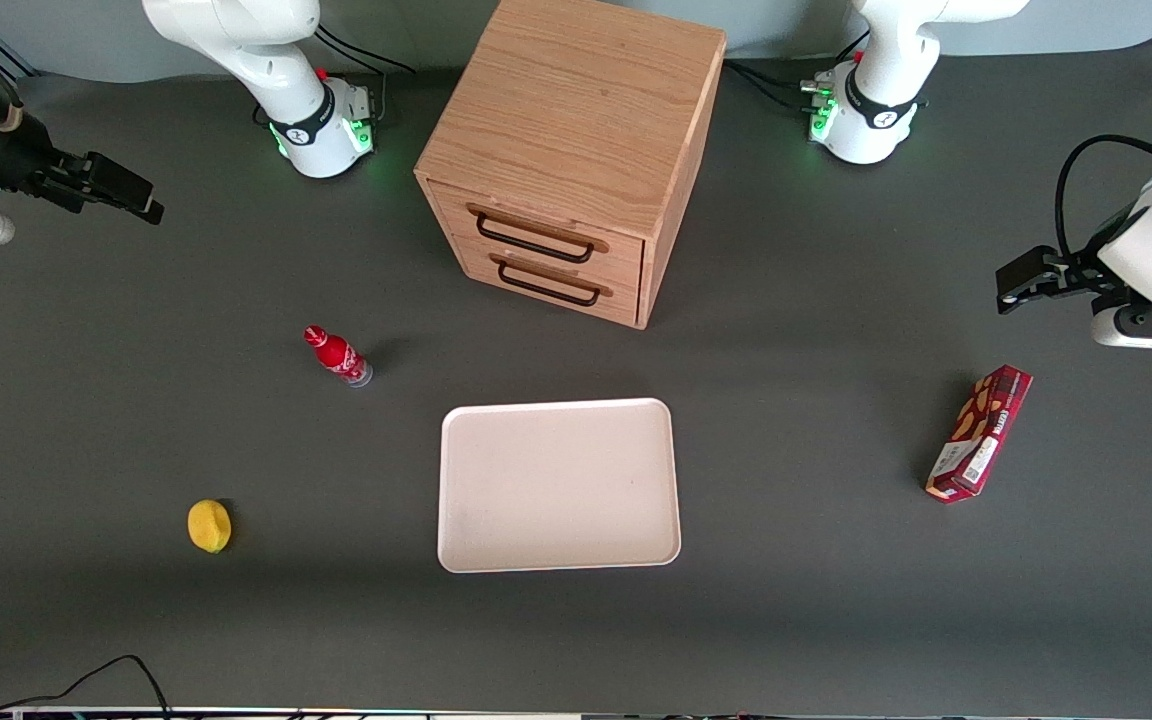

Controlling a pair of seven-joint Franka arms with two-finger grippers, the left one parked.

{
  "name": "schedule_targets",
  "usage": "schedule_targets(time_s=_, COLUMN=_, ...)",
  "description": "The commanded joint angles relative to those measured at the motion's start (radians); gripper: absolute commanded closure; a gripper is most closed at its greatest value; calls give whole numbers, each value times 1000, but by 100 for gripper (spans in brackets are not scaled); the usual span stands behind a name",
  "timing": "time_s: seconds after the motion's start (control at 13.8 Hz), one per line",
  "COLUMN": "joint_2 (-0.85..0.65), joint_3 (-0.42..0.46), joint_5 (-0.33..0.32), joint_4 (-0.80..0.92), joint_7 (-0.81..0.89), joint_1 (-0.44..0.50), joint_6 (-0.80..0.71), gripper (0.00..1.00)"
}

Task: Place coke bottle on tray
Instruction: 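Reach the right gripper down to the red Coca-Cola bottle and grasp it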

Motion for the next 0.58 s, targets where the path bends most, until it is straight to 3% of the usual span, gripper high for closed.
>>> schedule_targets(time_s=0.0, joint_2=30, joint_3=-15, joint_5=5, joint_4=39, joint_7=20, joint_1=3, joint_6=-37, gripper=0)
schedule_targets(time_s=0.29, joint_2=43, joint_3=-6, joint_5=3, joint_4=-12, joint_7=15, joint_1=9, joint_6=-31, gripper=0)
schedule_targets(time_s=0.51, joint_2=27, joint_3=46, joint_5=3, joint_4=-168, joint_7=21, joint_1=9, joint_6=93, gripper=0)
